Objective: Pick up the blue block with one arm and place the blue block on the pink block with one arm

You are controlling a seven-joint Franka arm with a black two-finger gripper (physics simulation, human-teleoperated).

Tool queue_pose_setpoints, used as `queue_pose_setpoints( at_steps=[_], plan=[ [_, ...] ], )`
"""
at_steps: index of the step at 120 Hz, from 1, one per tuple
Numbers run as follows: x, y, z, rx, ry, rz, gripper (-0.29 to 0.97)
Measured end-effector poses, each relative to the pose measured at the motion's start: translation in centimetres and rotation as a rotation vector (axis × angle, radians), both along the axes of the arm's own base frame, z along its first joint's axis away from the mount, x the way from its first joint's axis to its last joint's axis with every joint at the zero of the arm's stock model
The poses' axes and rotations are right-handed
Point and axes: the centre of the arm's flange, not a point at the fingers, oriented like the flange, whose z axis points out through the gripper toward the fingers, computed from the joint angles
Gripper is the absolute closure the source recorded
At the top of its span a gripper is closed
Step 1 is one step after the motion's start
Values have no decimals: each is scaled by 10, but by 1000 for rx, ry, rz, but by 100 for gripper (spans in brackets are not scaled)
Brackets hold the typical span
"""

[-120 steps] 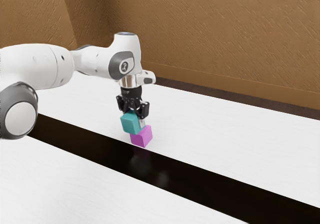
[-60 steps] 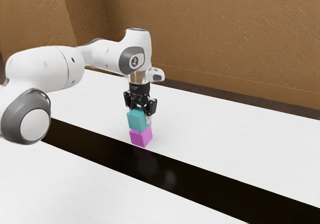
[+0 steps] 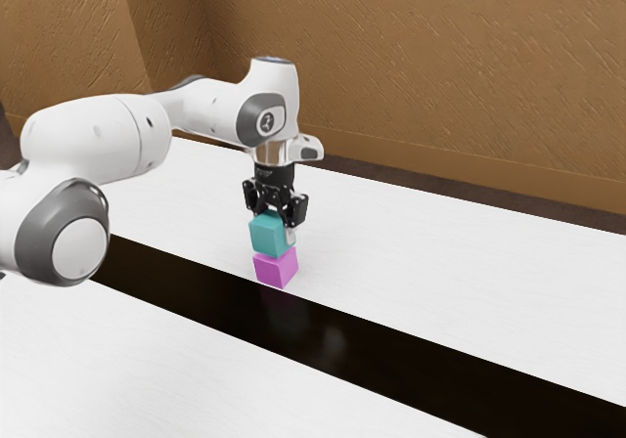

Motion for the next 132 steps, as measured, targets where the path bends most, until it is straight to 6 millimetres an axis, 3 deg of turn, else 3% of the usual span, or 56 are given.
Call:
queue_pose_setpoints(
  at_steps=[69, 102, 118, 132],
  plan=[
    [0, 1, -11, 8, 15, 5, 28],
    [0, 2, -10, 4, 12, 8, 10],
    [2, 5, -2, 7, 1, 13, 5],
    [0, 13, 22, 14, -20, 23, 3]
  ],
)
